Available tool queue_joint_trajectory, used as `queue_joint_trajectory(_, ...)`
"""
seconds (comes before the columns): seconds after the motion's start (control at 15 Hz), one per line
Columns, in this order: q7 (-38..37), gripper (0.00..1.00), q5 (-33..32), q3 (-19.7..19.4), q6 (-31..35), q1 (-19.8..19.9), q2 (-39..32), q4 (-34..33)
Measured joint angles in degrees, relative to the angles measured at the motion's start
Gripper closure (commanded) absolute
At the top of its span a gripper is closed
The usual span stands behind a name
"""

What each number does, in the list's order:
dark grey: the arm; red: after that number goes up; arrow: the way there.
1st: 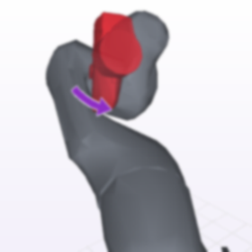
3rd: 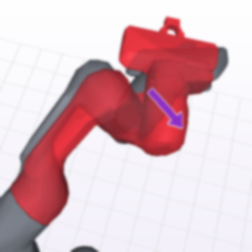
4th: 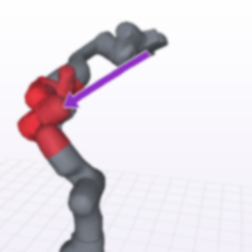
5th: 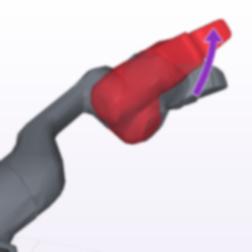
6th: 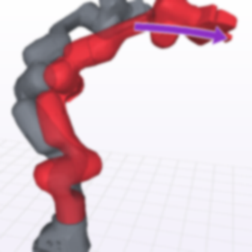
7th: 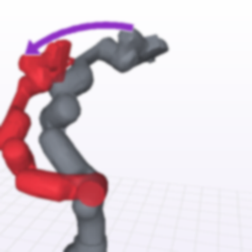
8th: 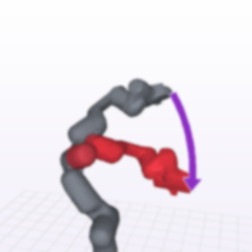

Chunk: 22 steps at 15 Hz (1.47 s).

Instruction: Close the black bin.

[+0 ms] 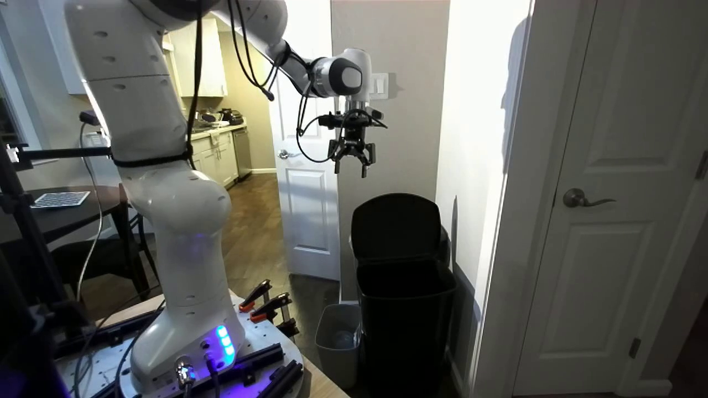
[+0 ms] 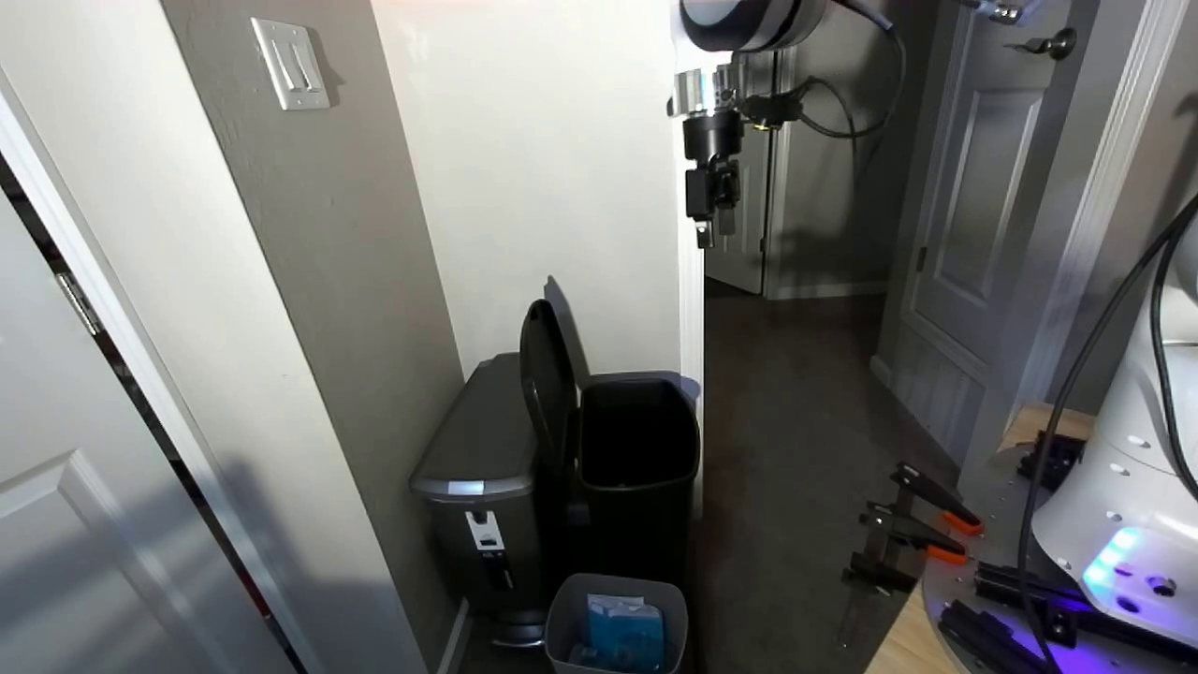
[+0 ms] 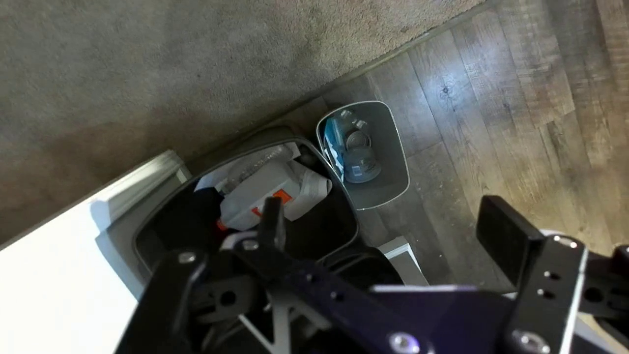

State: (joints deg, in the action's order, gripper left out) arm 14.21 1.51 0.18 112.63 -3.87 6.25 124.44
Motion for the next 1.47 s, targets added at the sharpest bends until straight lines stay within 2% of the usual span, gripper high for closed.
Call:
queue_joint_trajectory(0.53, 1.32, 0.0, -3.39, 4.3, -4.48, -1.72, -15.39, -20.19)
queue_joint_trajectory(0.8, 4.16, 0.0, -4.42, 5.46, -5.16, -1.85, -20.29, -27.32)
queue_joint_trajectory(1.0, 4.68, 0.0, -4.42, 5.69, -5.92, -1.85, -22.15, -29.73)
queue_joint_trajectory(1.47, 4.69, 0.0, -4.42, 5.72, -6.05, -1.85, -22.37, -29.99)
